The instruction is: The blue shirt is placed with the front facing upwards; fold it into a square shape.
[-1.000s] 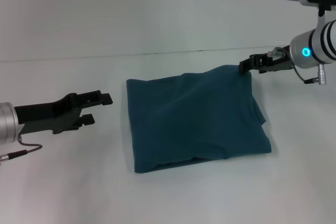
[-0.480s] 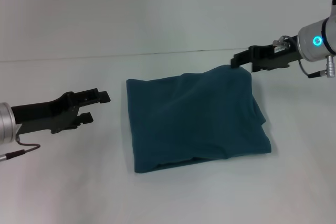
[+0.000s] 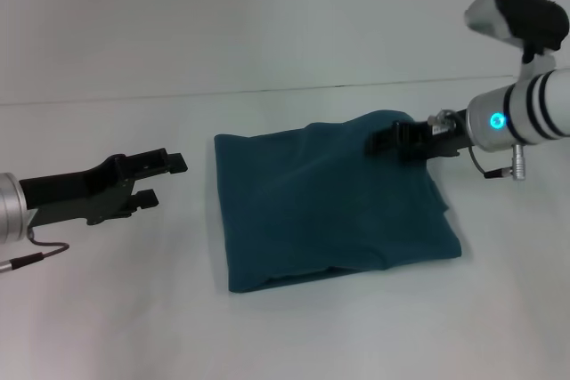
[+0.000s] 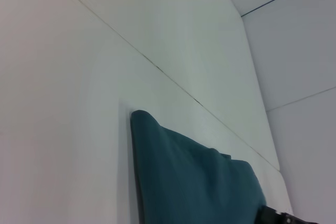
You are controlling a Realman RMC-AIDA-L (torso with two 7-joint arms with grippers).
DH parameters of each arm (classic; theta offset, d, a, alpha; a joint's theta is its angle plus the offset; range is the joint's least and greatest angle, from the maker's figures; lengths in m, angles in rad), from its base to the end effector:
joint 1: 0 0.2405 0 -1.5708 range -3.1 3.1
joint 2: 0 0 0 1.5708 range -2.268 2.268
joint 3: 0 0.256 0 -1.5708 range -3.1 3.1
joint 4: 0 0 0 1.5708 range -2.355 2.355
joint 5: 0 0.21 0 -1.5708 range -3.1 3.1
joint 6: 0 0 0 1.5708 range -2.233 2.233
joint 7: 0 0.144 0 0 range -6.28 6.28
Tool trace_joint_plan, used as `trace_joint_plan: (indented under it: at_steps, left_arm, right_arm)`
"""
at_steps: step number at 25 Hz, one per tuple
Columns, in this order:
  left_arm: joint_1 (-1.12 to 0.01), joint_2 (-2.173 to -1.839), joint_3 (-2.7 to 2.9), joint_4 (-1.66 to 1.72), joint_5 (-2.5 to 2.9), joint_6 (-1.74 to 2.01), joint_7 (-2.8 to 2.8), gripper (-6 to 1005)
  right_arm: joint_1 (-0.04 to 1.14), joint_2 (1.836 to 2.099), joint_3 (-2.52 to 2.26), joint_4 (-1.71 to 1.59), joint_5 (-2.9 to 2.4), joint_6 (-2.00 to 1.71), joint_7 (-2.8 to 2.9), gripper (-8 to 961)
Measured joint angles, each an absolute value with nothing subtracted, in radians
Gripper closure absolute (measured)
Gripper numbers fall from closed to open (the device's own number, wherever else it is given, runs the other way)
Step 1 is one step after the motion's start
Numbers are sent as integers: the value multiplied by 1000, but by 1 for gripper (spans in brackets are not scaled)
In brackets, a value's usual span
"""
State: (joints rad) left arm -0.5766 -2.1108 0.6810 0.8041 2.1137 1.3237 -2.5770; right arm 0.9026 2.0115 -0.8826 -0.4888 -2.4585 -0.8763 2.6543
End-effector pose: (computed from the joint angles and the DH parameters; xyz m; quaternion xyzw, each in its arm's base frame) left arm -0.2596 0.3747 0.0145 -0.6827 -0.6719 -0.2606 0.1204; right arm 0.2375 0.4549 -0.0105 -0.7498 0.5935 0.0703 0.2839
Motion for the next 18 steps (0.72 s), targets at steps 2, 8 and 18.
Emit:
trace_joint_plan:
  at_steps: [2, 8, 18]
  left_arm:
    - [-577, -2111, 681, 804, 2113, 1324, -2577, 114]
    - [-576, -2111, 681, 803, 2101, 1324, -2577, 114]
    - [-576, -2111, 671, 803, 2098, 1321, -2573, 114]
  right_arm:
    - [908, 2019, -887, -481, -2507, -831, 2665, 249]
    - [913, 2014, -879, -558, -2502, -884, 2682, 248]
    - [922, 2020, -888, -515, -2413, -831, 2646, 246]
